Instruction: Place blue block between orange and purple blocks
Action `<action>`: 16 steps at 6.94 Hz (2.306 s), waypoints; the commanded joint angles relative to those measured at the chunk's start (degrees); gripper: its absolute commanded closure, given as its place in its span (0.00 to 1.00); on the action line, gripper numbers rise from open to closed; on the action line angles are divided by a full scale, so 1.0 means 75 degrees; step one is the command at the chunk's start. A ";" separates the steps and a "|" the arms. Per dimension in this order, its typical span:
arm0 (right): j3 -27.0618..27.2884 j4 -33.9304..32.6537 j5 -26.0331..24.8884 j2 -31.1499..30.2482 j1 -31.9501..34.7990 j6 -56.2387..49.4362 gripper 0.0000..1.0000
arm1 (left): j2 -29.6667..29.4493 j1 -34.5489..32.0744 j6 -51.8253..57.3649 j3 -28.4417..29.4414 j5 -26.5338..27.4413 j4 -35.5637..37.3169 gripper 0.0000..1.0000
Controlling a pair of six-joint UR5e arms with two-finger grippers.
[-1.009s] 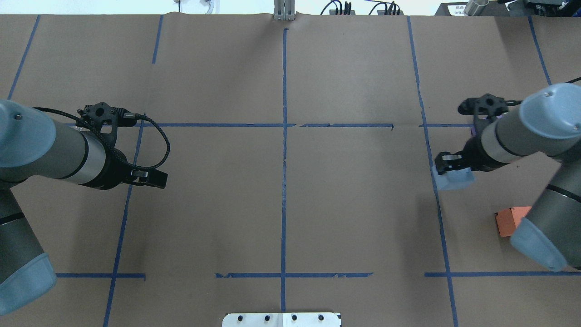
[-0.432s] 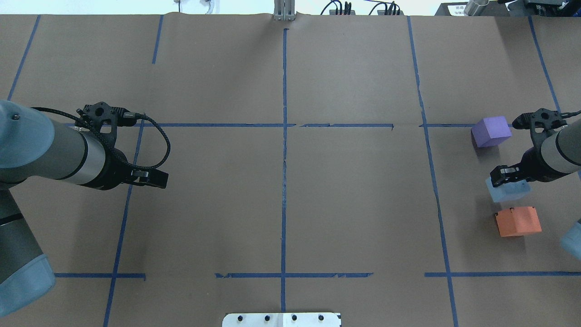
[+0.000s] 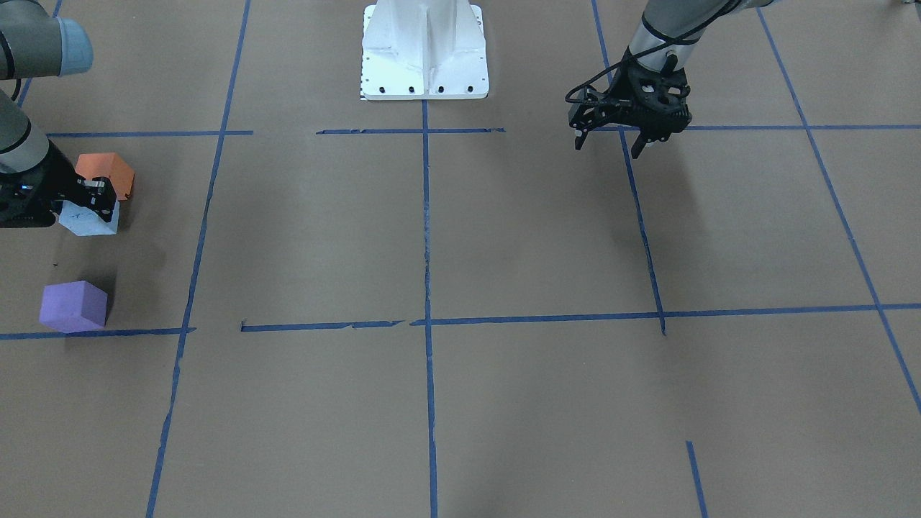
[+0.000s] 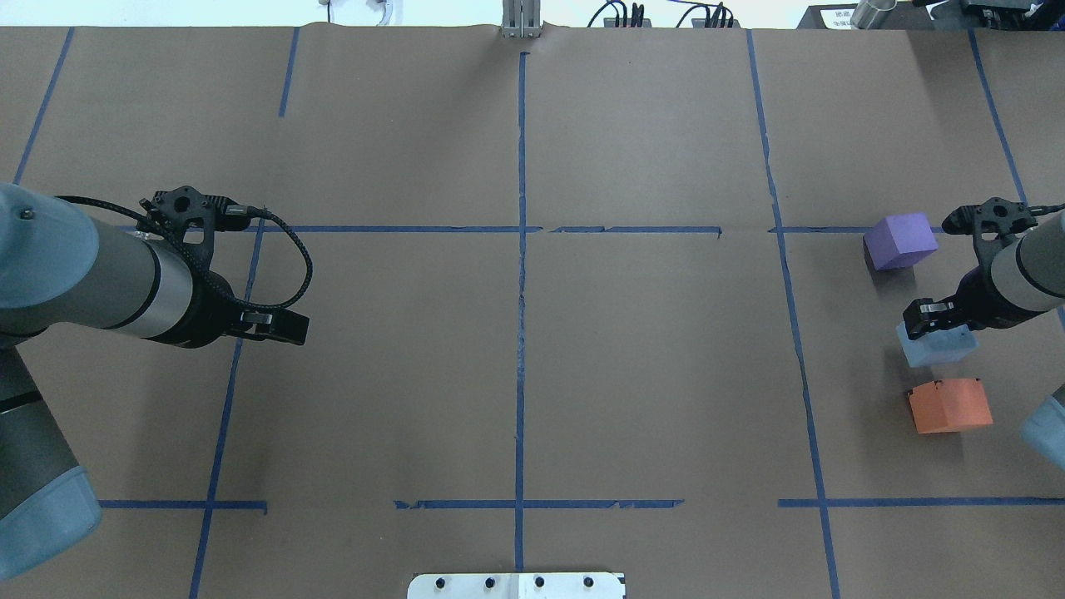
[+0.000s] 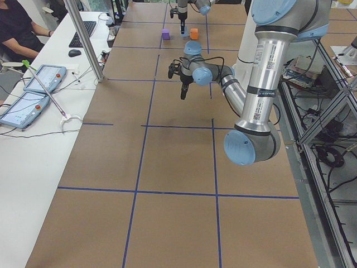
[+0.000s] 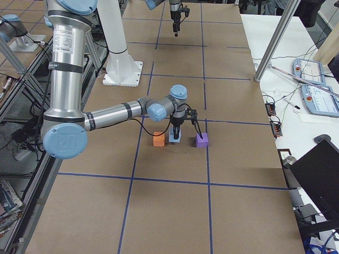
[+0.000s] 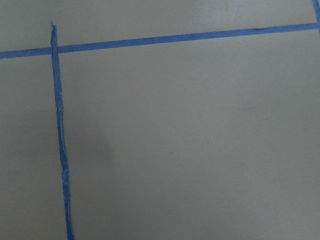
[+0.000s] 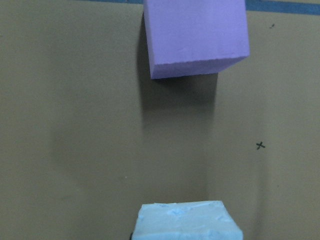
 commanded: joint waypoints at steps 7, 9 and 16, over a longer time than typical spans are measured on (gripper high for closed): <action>-0.0617 0.0012 0.0003 0.0495 0.0435 -0.0054 0.00 | 0.0023 -0.0012 -0.0001 -0.0134 0.0012 0.0063 0.00; -0.0115 0.0012 0.0539 0.0274 0.1416 -0.0264 0.00 | 0.0640 -0.0058 0.0185 -0.0320 0.0000 0.0063 0.00; -0.0358 -0.2132 0.2170 -0.0639 0.5309 -0.6658 0.00 | 0.2836 -0.4897 0.7624 0.0307 -0.2733 0.1041 0.00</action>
